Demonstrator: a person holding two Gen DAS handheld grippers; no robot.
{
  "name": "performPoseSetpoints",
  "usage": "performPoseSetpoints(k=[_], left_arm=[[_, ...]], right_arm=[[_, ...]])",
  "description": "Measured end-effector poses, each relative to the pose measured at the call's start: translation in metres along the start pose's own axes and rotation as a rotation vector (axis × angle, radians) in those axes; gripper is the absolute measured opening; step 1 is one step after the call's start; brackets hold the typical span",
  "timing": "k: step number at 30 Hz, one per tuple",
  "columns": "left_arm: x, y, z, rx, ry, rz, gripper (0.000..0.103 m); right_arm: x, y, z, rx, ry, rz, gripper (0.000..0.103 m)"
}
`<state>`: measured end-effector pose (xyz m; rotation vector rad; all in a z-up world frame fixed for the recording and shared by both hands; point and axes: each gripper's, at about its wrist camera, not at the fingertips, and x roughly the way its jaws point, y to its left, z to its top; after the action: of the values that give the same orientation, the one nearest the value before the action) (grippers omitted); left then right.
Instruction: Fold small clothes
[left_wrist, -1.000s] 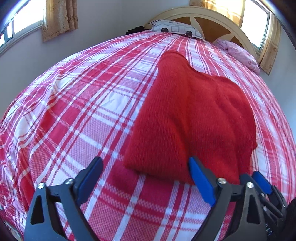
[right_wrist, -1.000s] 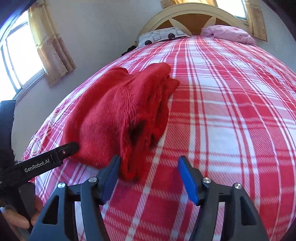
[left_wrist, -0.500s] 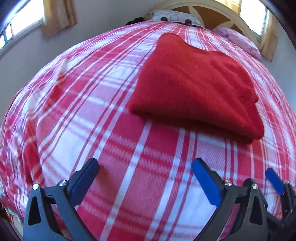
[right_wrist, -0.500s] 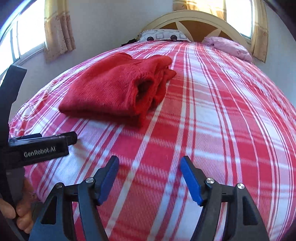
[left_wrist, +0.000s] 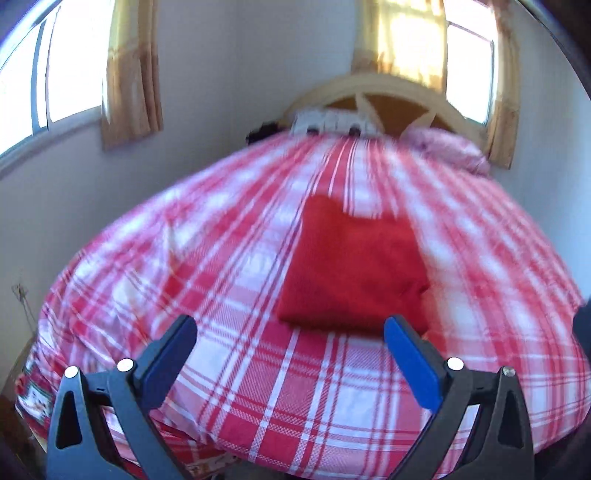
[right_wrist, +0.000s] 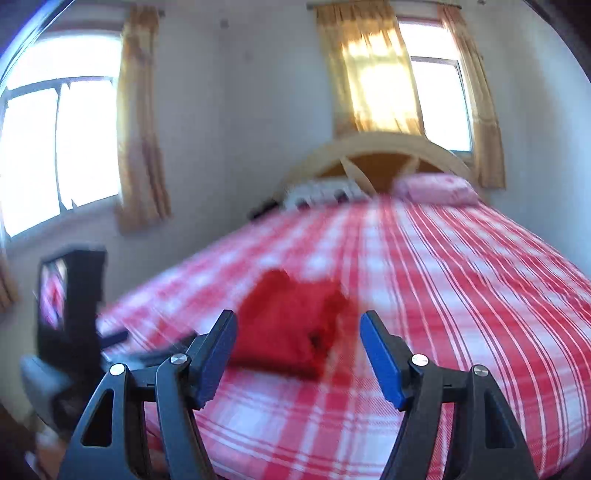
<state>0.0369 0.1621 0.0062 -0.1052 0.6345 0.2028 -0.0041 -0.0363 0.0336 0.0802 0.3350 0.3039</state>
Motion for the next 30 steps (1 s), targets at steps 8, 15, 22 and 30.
performPoseSetpoints(k=[8,15,22,30], left_arm=[[-0.073,0.004,0.028,0.047,-0.173,0.042,0.103],[-0.081,-0.004,0.022,0.016,-0.217,0.045,0.103],[-0.08,-0.018,0.018,0.062,-0.234,0.078,0.103],[-0.079,-0.02,0.016,0.059,-0.236,0.112,0.103]], right_arm=[[-0.044,0.017,0.062,0.082,-0.205,0.114,0.082],[-0.045,0.008,0.037,0.084,-0.24,-0.048,0.085],[-0.039,-0.012,0.03,0.154,-0.214,-0.106,0.085],[-0.035,-0.013,0.024,0.131,-0.199,-0.113,0.085]])
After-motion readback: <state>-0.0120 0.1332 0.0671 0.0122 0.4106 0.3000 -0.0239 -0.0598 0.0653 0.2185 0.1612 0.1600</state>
